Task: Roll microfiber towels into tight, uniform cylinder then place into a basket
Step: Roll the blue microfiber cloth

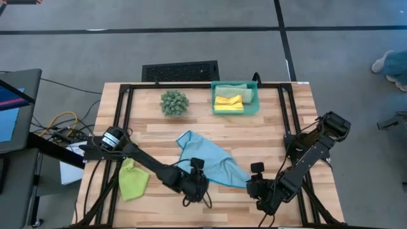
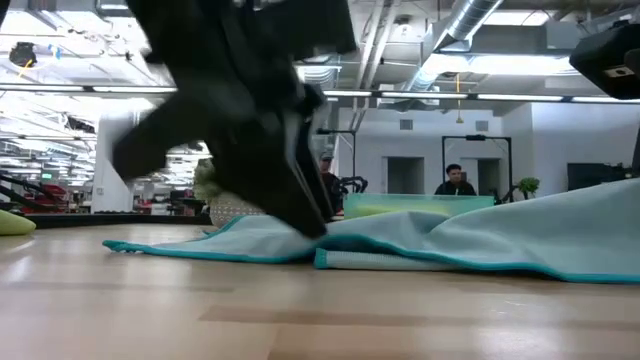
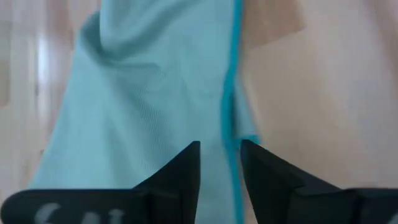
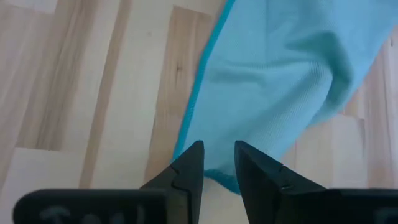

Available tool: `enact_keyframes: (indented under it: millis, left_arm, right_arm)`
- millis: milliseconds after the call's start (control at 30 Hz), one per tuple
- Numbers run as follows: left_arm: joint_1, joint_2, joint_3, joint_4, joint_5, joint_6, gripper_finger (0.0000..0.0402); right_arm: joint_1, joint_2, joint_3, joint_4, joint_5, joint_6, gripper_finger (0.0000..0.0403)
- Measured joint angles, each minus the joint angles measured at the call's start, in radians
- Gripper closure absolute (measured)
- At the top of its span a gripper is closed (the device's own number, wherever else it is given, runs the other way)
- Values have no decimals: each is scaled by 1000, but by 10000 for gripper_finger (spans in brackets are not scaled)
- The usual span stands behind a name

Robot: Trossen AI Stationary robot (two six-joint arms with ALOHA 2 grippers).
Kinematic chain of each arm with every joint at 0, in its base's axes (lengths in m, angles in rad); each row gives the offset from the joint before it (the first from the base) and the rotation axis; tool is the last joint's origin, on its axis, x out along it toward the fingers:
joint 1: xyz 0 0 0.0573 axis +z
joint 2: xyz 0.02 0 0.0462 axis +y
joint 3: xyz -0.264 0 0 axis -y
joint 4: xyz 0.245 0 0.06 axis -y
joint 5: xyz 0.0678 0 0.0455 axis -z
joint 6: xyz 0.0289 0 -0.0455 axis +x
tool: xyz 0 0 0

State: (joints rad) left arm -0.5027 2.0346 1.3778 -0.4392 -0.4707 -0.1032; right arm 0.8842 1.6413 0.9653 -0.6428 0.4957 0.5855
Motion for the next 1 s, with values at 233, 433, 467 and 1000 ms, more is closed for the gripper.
enact_keyframes:
  millis: [233,433,467,1000]
  left_arm:
    - [-104,-10,126,-335,-5,-106,299]
    - [-150,-10,80,-568,-13,-285,299]
    - [-149,-10,62,-579,-13,-302,299]
    - [-38,-14,-107,-512,55,-282,304]
  right_arm:
    - [24,0,0,-8,0,43,290]
    - [32,0,0,-7,-1,44,290]
    - [32,0,0,-6,-1,44,290]
    - [86,0,78,-3,-49,116,287]
